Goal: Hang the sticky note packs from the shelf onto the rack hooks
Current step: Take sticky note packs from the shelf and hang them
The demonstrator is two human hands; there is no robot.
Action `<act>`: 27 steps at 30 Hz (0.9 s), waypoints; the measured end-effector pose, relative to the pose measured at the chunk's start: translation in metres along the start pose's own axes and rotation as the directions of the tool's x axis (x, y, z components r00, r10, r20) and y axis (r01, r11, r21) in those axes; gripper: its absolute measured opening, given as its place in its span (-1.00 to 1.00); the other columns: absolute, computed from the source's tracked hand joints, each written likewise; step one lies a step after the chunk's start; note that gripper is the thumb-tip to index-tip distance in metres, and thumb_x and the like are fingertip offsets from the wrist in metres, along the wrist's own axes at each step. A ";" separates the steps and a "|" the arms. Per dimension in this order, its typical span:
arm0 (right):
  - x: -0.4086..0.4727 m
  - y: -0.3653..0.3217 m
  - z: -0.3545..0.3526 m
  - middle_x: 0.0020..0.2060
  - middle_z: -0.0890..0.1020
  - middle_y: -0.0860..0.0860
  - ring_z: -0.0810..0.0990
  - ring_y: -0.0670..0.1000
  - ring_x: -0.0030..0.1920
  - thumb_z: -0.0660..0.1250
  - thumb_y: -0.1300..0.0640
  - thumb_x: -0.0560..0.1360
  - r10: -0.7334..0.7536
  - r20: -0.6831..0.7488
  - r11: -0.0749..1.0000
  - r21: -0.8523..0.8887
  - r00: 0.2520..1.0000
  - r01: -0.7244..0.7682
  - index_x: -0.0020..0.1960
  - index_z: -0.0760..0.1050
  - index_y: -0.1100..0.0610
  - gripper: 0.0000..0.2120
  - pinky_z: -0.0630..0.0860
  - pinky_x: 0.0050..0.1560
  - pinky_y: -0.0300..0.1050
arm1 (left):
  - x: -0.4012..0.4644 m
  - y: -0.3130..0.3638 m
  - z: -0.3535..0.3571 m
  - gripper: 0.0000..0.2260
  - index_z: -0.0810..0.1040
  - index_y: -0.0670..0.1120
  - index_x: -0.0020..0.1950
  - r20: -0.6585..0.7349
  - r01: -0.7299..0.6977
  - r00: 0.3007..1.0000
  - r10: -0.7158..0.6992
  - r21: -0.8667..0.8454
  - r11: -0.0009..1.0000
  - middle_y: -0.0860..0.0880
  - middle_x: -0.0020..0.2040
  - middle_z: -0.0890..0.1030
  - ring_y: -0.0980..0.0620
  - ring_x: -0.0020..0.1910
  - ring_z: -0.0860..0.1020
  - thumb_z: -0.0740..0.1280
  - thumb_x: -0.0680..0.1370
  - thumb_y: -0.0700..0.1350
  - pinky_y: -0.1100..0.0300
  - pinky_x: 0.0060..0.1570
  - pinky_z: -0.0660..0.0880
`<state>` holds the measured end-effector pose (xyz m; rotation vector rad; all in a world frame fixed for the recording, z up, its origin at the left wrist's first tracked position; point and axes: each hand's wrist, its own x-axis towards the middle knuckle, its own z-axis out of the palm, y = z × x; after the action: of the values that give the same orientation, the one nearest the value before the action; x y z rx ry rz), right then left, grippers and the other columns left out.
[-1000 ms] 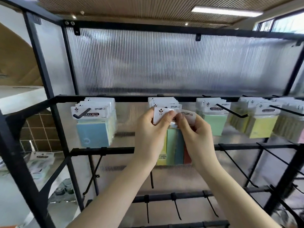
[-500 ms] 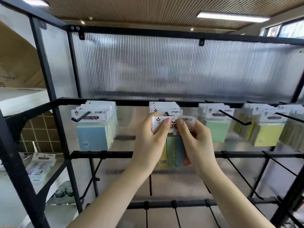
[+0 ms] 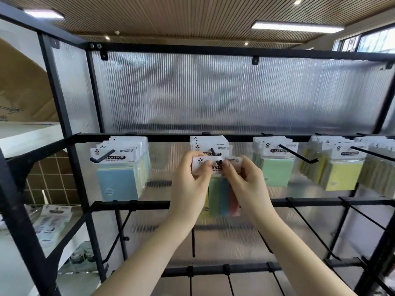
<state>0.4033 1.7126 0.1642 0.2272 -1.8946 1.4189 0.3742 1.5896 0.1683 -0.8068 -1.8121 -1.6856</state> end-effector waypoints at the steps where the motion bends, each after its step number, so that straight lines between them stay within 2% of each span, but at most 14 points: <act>1: 0.002 0.004 0.000 -0.43 0.50 -0.19 0.44 -0.20 -0.39 0.32 0.10 0.55 0.014 -0.012 1.000 -0.016 1.000 -0.014 -0.25 0.38 0.05 -0.78 0.36 -0.34 -0.31 | 0.001 -0.004 0.001 -0.91 0.44 0.04 -0.01 -0.026 0.012 1.000 -0.011 0.023 1.000 0.14 -0.22 0.53 0.28 -0.21 0.51 0.33 0.56 -0.12 0.43 -0.19 0.43; 3: 0.005 0.012 0.000 -0.28 0.54 -0.18 0.50 -0.15 -0.28 0.36 0.09 0.52 0.042 -0.035 0.998 -0.044 0.999 -0.043 -0.13 0.40 0.02 -0.86 0.41 -0.23 -0.30 | 0.002 -0.014 0.002 -0.85 0.41 0.01 0.06 -0.074 0.045 0.996 -0.042 0.045 0.998 0.03 -0.08 0.55 0.18 -0.09 0.52 0.34 0.55 -0.10 0.39 -0.07 0.45; 5: 0.006 0.023 0.000 -0.04 0.55 -0.05 0.54 -0.08 -0.05 0.39 0.09 0.49 0.082 -0.077 0.991 -0.097 0.994 -0.090 0.04 0.40 0.02 -0.79 0.46 -0.04 -0.24 | 0.003 -0.025 0.004 -0.78 0.39 -0.03 0.12 -0.129 0.080 0.989 -0.070 0.073 0.994 -0.02 0.03 0.52 0.09 0.03 0.49 0.36 0.54 -0.10 0.44 0.04 0.38; 6: 0.006 0.028 0.000 0.03 0.53 -0.02 0.52 -0.06 0.01 0.40 0.08 0.48 0.101 -0.092 0.986 -0.124 0.991 -0.112 0.10 0.37 0.02 -0.73 0.46 -0.01 -0.24 | 0.003 -0.030 0.006 -0.77 0.38 -0.04 0.12 -0.154 0.105 0.984 -0.091 0.080 0.991 -0.02 0.05 0.50 0.07 0.06 0.48 0.36 0.53 -0.09 0.45 0.06 0.36; 8: 0.007 0.034 0.001 0.08 0.49 -0.01 0.51 -0.08 0.04 0.41 0.06 0.47 0.150 -0.090 0.975 -0.152 0.985 -0.163 0.16 0.33 0.02 -0.65 0.45 -0.09 -0.33 | 0.002 -0.039 0.009 -0.77 0.38 -0.04 0.10 -0.188 0.158 0.972 -0.141 0.080 0.984 0.00 0.04 0.50 0.07 0.07 0.48 0.37 0.53 -0.06 0.50 0.01 0.34; 12: 0.014 0.043 0.007 0.06 0.54 0.01 0.54 -0.15 -0.03 0.41 0.06 0.48 0.252 -0.057 0.959 -0.116 0.966 -0.258 0.14 0.33 0.05 -0.67 0.49 -0.22 -0.39 | 0.002 -0.055 0.015 -0.76 0.44 -0.10 0.10 -0.205 0.222 0.960 -0.190 0.143 0.965 0.00 0.04 0.53 0.13 -0.04 0.51 0.36 0.53 -0.01 0.57 -0.17 0.34; 18: 0.024 0.050 0.020 0.04 0.49 0.00 0.51 -0.05 0.02 0.37 0.02 0.52 0.304 -0.072 0.937 -0.159 0.950 -0.311 0.10 0.30 0.04 -0.72 0.43 -0.22 -0.37 | 0.014 -0.063 0.019 -0.71 0.47 -0.14 0.12 -0.195 0.331 0.936 -0.295 0.190 0.924 -0.05 0.03 0.57 0.05 -0.04 0.54 0.33 0.55 0.05 0.46 -0.28 0.34; 22: 0.022 0.055 0.024 0.00 0.53 0.01 0.53 -0.09 -0.09 0.35 -0.04 0.52 0.363 -0.099 0.916 -0.146 0.926 -0.375 0.09 0.34 0.08 -0.71 0.39 -0.25 -0.34 | 0.017 -0.061 0.017 -0.66 0.45 -0.15 0.10 -0.206 0.419 0.901 -0.382 0.184 0.889 0.03 -0.08 0.52 0.09 -0.13 0.49 0.35 0.52 0.09 0.44 -0.36 0.27; 25: 0.016 0.058 0.026 -0.12 0.53 -0.02 0.49 -0.15 -0.21 0.33 -0.07 0.53 0.494 -0.062 0.850 -0.177 0.867 -0.496 0.13 0.39 0.16 -0.65 0.36 -0.34 -0.30 | 0.011 -0.060 0.013 -0.66 0.42 -0.14 0.08 -0.189 0.494 0.867 -0.461 0.202 0.846 0.14 -0.20 0.43 0.12 -0.21 0.44 0.34 0.53 0.10 0.36 -0.35 0.26; 27: 0.005 0.062 0.028 -0.20 0.52 -0.01 0.48 -0.10 -0.27 0.28 -0.02 0.57 0.603 0.011 0.775 -0.246 0.798 -0.582 0.16 0.42 0.18 -0.70 0.36 -0.39 -0.27 | 0.002 -0.064 0.009 -0.67 0.42 -0.17 0.10 -0.154 0.531 0.847 -0.509 0.206 0.822 0.10 -0.17 0.46 0.08 -0.17 0.48 0.31 0.55 0.08 0.26 -0.31 0.31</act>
<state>0.3536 1.7119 0.1176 -0.4813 -2.3063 1.5734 0.3261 1.5956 0.1255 -0.1177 -2.2535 -1.7234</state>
